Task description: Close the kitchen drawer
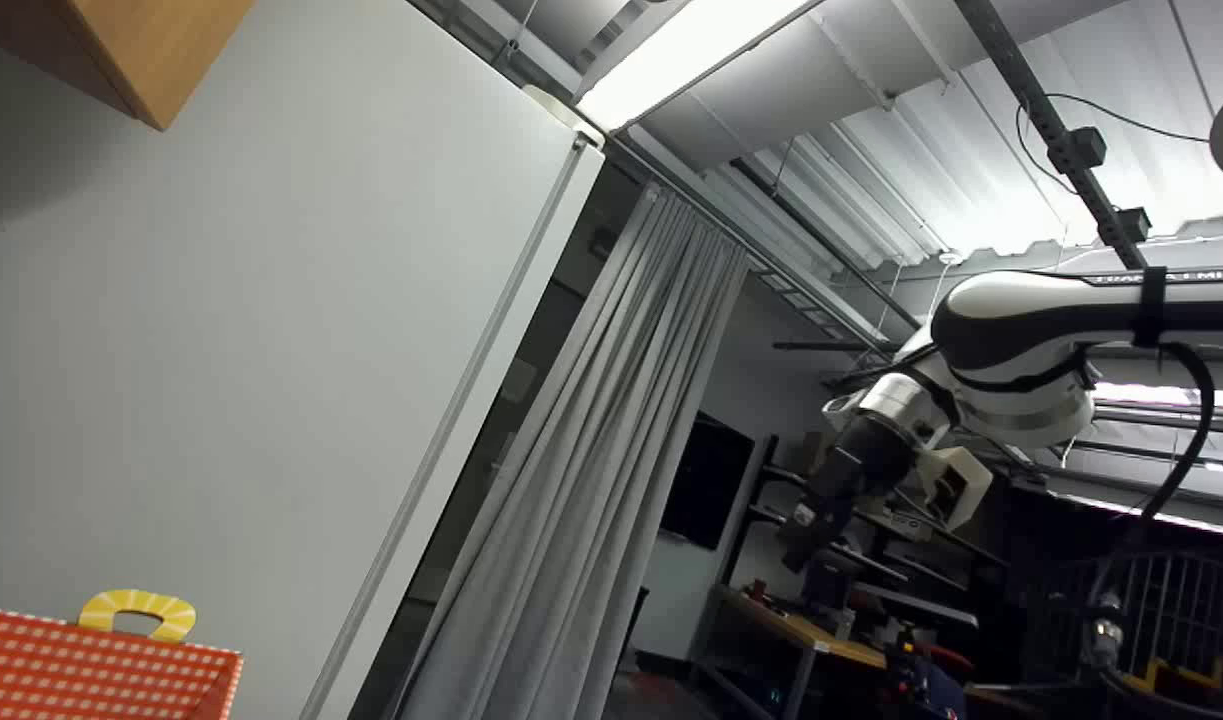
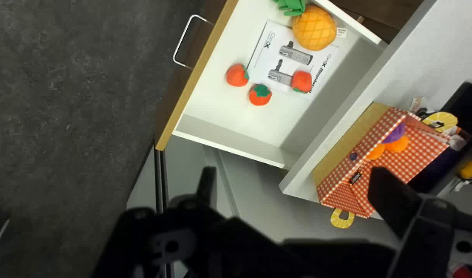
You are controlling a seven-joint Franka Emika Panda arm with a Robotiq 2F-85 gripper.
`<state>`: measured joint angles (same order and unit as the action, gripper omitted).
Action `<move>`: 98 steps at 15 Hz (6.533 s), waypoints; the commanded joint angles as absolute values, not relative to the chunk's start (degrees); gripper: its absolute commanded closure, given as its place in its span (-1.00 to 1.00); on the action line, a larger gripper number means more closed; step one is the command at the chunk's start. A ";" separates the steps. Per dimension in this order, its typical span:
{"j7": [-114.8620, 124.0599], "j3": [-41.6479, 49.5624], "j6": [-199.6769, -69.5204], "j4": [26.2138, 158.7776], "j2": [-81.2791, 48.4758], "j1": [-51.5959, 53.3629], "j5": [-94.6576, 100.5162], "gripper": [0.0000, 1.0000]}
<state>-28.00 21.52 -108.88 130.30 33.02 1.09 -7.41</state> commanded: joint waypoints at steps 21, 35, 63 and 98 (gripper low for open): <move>-29.23 20.31 -109.35 130.22 30.73 -1.36 -7.52 -1.00; -33.29 21.91 -126.28 132.89 13.94 -9.02 -3.07 -1.00; -41.00 17.04 -159.73 139.98 -8.38 -13.58 -19.21 -1.00; -63.11 -25.53 -181.53 122.87 -39.31 -36.23 -53.87 1.00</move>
<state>-60.08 -20.92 -179.08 125.23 -35.94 -32.95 -52.13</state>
